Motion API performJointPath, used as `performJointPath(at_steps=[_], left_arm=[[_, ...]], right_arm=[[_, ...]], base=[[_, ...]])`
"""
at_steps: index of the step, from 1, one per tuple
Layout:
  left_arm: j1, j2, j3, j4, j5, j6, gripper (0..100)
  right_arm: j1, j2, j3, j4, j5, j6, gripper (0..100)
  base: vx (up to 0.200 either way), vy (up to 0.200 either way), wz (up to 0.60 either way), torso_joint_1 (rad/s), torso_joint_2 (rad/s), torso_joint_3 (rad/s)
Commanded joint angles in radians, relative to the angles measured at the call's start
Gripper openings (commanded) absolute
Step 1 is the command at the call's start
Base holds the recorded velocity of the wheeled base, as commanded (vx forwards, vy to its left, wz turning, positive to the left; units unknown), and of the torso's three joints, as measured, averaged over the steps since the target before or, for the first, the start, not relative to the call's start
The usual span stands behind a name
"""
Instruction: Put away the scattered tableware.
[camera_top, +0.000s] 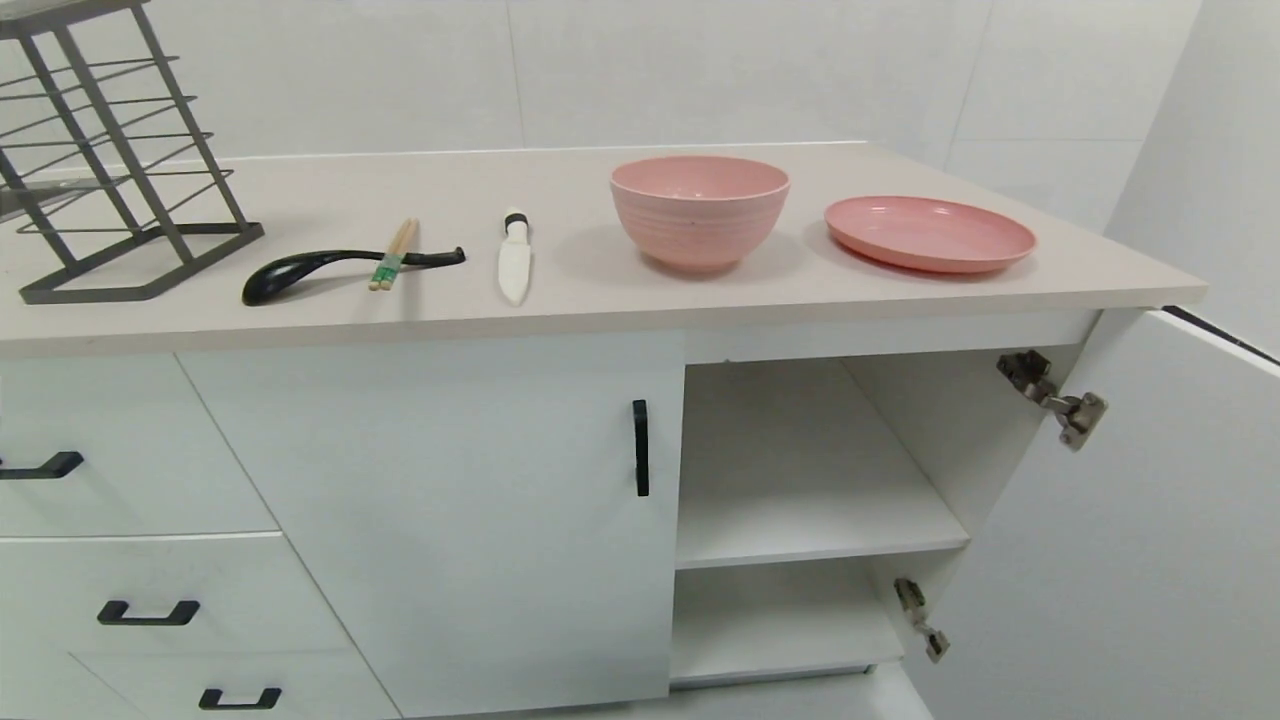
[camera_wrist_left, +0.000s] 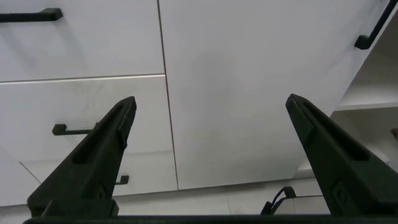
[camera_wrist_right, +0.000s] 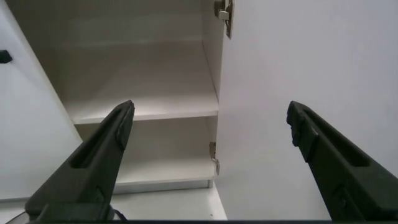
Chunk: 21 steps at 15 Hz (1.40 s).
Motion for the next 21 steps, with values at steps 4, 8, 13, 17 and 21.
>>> performJointPath(at_steps=[4, 8, 13, 17, 21], left_arm=[[0.0, 0.001, 0.0, 0.0, 0.001, 0.0, 100], [0.0, 0.001, 0.0, 0.0, 0.001, -0.001, 100], [0.0, 0.001, 0.0, 0.0, 0.002, -0.001, 100], [0.0, 0.001, 0.0, 0.0, 0.002, -0.001, 100], [0.0, 0.001, 0.0, 0.0, 0.002, -0.001, 100]], right_arm=[[0.0, 0.0, 0.0, 0.0, 0.0, 0.0, 100], [0.0, 0.0, 0.0, 0.0, 0.0, 0.0, 100], [0.0, 0.0, 0.0, 0.0, 0.0, 0.0, 100], [0.0, 0.0, 0.0, 0.0, 0.0, 0.002, 100], [0.0, 0.0, 0.0, 0.0, 0.0, 0.002, 100]], base=[[0.0, 0.0, 0.0, 0.246, -0.22, -0.196], [0.0, 0.0, 0.0, 0.206, -0.64, -0.189], [0.0, 0.0, 0.0, 0.149, -0.49, -0.22], [0.0, 0.0, 0.0, 0.366, -0.49, -0.232], [0.0, 0.0, 0.0, 0.288, -0.52, -0.247]])
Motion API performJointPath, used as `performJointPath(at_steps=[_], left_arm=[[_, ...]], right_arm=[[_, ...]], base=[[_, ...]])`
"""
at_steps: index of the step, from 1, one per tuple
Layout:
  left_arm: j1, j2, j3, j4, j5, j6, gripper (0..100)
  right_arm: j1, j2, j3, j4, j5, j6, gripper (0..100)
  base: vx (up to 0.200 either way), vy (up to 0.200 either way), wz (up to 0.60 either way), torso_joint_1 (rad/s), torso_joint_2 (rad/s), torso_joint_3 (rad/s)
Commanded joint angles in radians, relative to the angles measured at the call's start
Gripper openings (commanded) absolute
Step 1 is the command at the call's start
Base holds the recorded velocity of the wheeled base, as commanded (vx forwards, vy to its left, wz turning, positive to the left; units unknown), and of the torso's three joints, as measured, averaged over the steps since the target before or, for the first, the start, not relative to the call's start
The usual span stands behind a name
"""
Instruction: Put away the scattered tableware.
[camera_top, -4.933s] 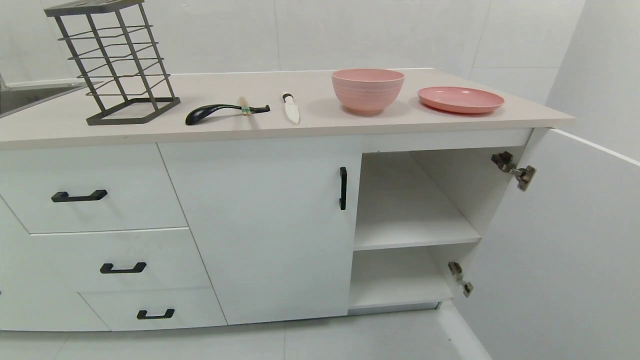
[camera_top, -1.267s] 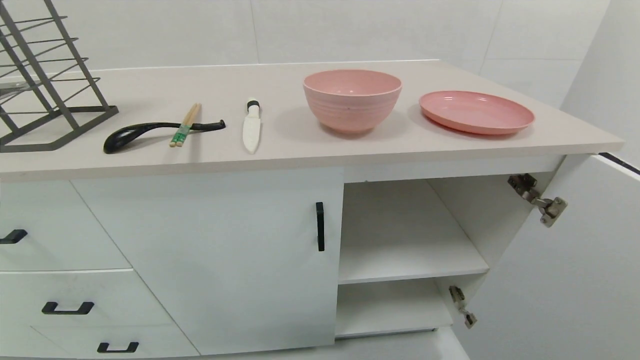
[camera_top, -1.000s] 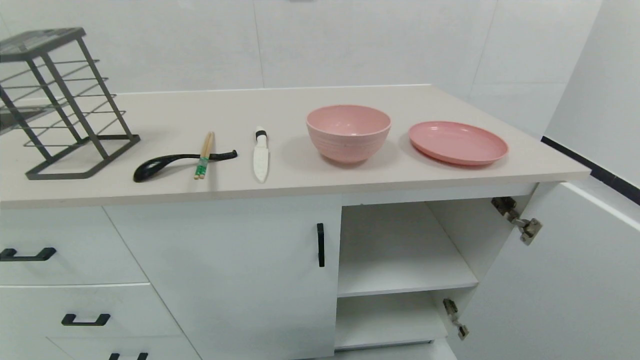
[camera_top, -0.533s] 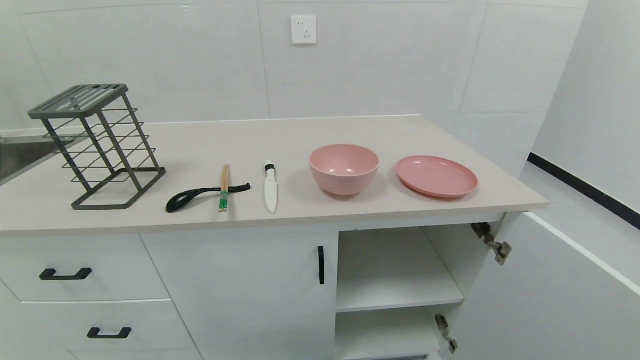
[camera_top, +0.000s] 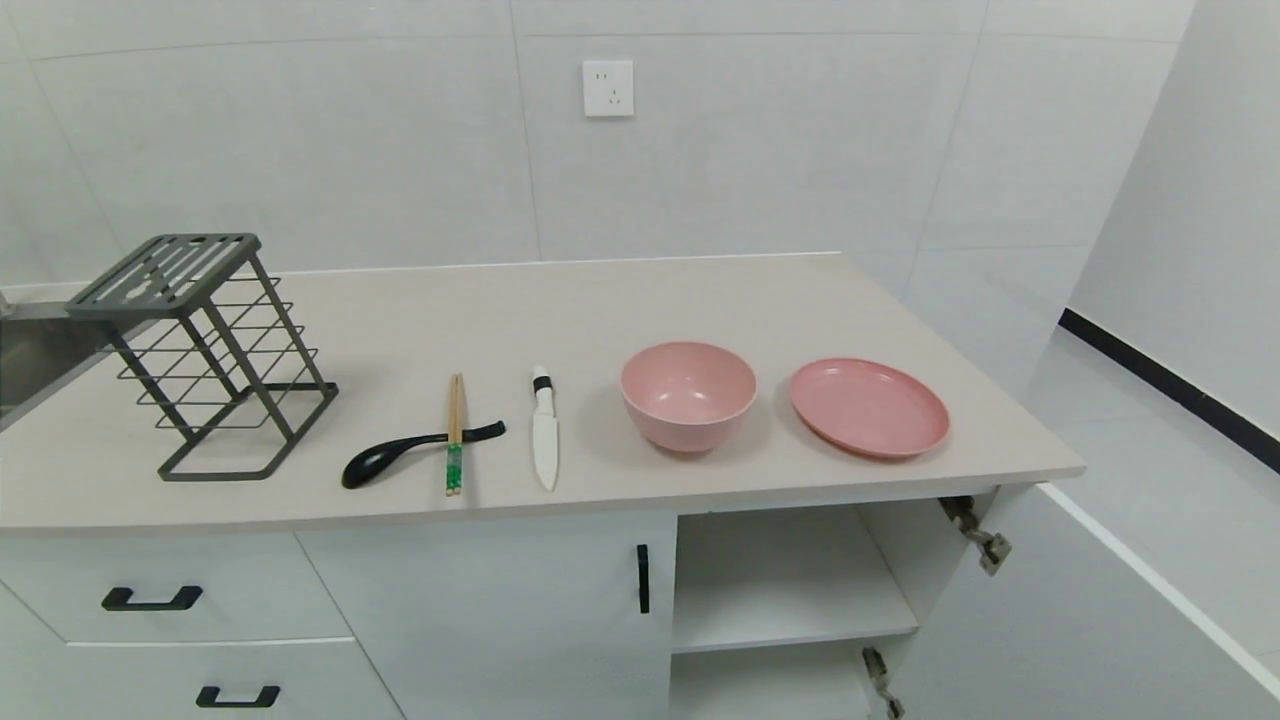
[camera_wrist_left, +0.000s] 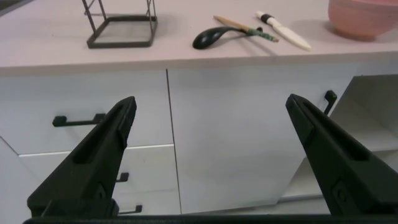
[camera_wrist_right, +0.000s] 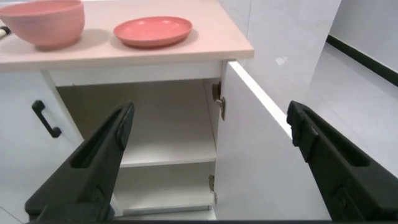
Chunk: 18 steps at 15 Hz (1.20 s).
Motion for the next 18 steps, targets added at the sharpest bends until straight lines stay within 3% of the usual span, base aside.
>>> performJointPath(at_steps=[1, 7, 18], left_arm=[[0.0, 0.001, 0.0, 0.0, 0.0, -0.001, 100], [0.0, 0.001, 0.0, 0.0, 0.0, -0.004, 100], [0.0, 0.001, 0.0, 0.0, 0.002, -0.004, 100]], right_arm=[[0.0, 0.0, 0.0, 0.0, 0.0, 0.0, 100], [0.0, 0.0, 0.0, 0.0, 0.0, -0.002, 100], [0.0, 0.0, 0.0, 0.0, 0.0, -0.002, 100]], base=[[0.0, 0.0, 0.0, 0.276, -0.52, -0.251], [0.0, 0.0, 0.0, 0.271, -0.52, -0.254], [0.0, 0.0, 0.0, 0.098, -0.19, -0.094]])
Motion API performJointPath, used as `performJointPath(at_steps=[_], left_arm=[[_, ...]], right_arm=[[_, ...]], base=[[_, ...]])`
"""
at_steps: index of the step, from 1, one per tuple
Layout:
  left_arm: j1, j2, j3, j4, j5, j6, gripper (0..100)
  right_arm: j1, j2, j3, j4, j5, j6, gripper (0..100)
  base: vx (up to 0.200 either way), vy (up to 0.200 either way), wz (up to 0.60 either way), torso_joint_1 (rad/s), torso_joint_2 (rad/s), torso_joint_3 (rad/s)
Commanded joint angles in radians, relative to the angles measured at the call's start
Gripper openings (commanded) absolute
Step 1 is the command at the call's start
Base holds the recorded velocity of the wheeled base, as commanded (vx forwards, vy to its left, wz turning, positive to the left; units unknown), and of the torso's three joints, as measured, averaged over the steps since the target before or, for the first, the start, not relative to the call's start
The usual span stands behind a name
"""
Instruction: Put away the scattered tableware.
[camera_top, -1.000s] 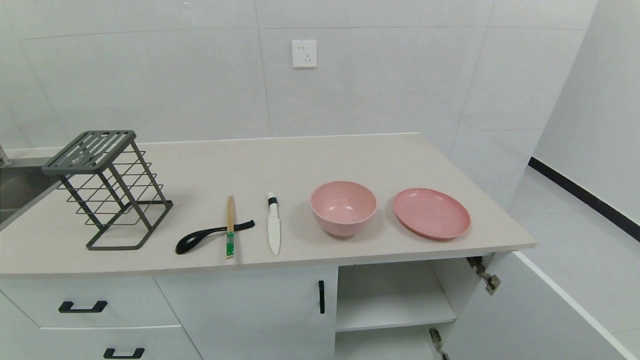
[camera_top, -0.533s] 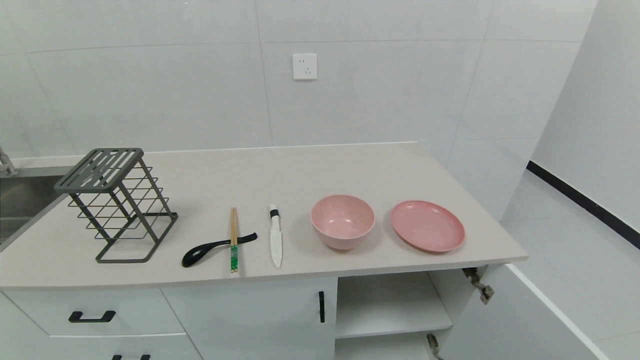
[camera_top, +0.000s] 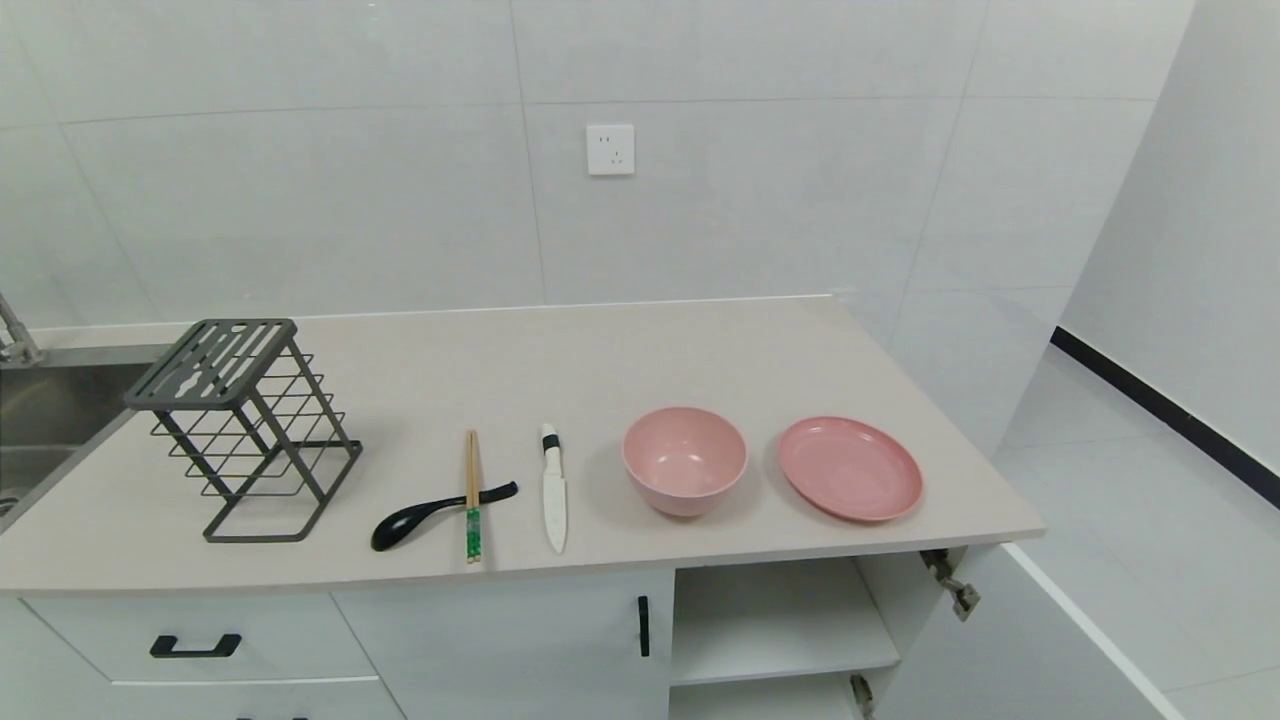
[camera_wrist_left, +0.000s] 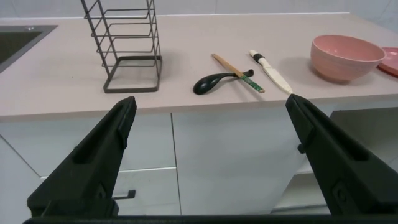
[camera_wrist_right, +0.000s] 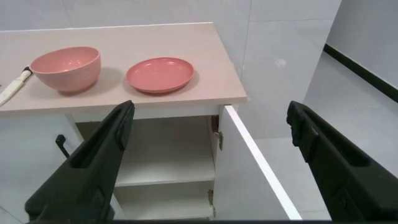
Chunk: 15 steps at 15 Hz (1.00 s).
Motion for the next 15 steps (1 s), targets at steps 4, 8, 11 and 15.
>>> performJointPath(at_steps=[4, 8, 11, 15], left_arm=[[0.0, 0.001, 0.0, 0.0, 0.0, 0.0, 100], [0.0, 0.001, 0.0, 0.0, 0.002, 0.0, 100], [0.0, 0.001, 0.0, 0.0, 0.002, 0.0, 100], [0.0, 0.001, 0.0, 0.0, 0.002, 0.0, 100]], right_arm=[[0.0, 0.0, 0.0, 0.0, 0.0, 0.002, 100], [0.0, 0.0, 0.0, 0.0, 0.0, 0.002, 100], [0.0, 0.0, 0.0, 0.0, 0.0, 0.002, 100], [0.0, 0.0, 0.002, 0.0, 0.0, 0.002, 100]], base=[[0.0, 0.0, 0.0, 0.0, 0.0, 0.0], [0.0, 0.0, -0.45, 0.001, 0.0, 0.003], [0.0, 0.0, 0.0, 0.0, 0.0, 0.0], [0.15, 0.0, 0.0, -0.003, 0.0, 0.003]])
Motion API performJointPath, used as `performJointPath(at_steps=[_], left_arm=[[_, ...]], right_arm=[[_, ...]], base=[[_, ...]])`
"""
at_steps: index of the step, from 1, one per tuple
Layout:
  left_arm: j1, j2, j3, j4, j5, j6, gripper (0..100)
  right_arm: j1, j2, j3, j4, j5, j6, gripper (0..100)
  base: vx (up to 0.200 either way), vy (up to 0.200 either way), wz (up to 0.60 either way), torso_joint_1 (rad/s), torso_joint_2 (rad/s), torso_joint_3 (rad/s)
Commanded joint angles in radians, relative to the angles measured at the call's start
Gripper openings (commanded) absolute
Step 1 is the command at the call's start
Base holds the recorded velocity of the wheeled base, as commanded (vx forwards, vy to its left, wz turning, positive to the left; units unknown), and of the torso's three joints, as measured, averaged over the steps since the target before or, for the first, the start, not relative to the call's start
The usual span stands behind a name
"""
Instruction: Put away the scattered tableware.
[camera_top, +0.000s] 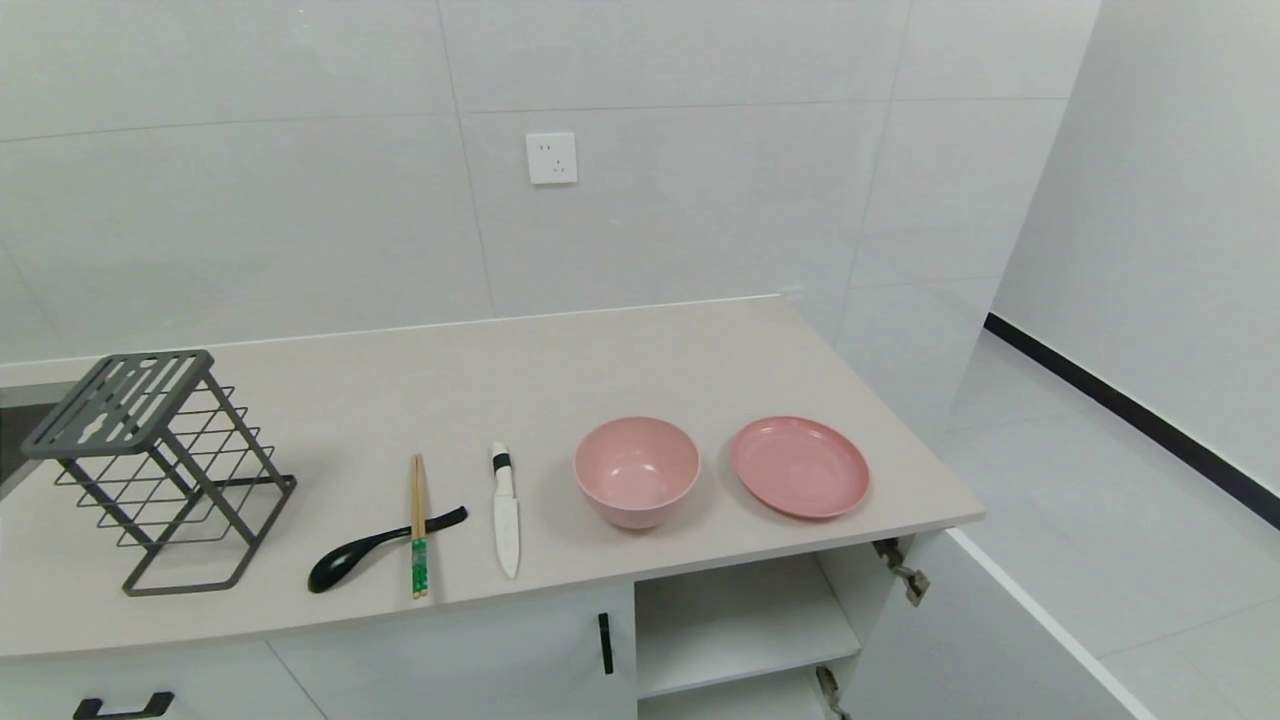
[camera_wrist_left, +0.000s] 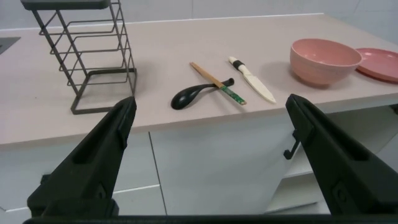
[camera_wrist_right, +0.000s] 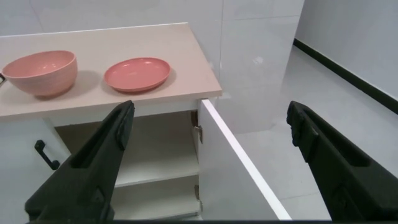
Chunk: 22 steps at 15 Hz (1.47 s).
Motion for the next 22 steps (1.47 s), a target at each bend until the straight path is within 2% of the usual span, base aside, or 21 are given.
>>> performJointPath(at_steps=[1, 8, 13, 15, 17, 18, 19, 20, 22], left_arm=[[0.0, 0.001, 0.0, 0.0, 0.001, -0.001, 100], [0.0, 0.001, 0.0, 0.0, -0.001, -0.001, 100], [0.001, 0.001, 0.0, 0.0, 0.002, 0.025, 100], [0.001, 0.001, 0.0, 0.0, 0.002, 0.013, 100], [0.001, 0.001, 0.0, 0.0, 0.001, 0.021, 100], [0.001, 0.001, 0.0, 0.0, -0.002, 0.019, 100], [0.001, 0.001, 0.0, 0.0, -0.002, 0.019, 100], [0.001, 0.001, 0.0, 0.0, -0.004, 0.021, 100], [0.001, 0.001, 0.0, 0.0, -0.004, 0.021, 100]], right_arm=[[-0.001, 0.0, 0.0, 0.0, 0.001, 0.0, 100], [-0.001, 0.0, 0.0, -0.001, 0.001, -0.008, 100], [-0.001, 0.0, 0.002, -0.001, 0.001, -0.012, 100], [-0.007, 0.012, -0.041, -0.184, 0.004, -0.019, 100], [0.01, 0.1, -0.126, -0.133, 0.05, -0.015, 100], [0.053, 0.216, -0.198, -0.09, 0.09, -0.017, 100], [0.062, 0.232, -0.204, -0.087, 0.097, -0.017, 100], [0.119, 0.396, -0.241, -0.089, 0.183, -0.02, 100], [0.129, 0.503, -0.264, -0.09, 0.216, -0.02, 100]], base=[[0.0, 0.0, 0.0, 0.0, 0.0, 0.0], [0.0, 0.0, 0.0, 0.0, 0.0, 0.0], [0.0, 0.0, 0.0, 0.0, 0.0, 0.0], [0.0, 0.0, 0.0, 0.0, 0.0, 0.0], [0.0, 0.0, 0.0, 0.0, 0.0, 0.0], [0.0, 0.0, 0.0, 0.0, 0.0, 0.0], [0.0, 0.0, 0.0, 0.0, 0.0, 0.0], [0.0, 0.0, 0.0, 0.0, 0.0, 0.0], [0.0, 0.0, 0.0, 0.0, 0.0, 0.0]])
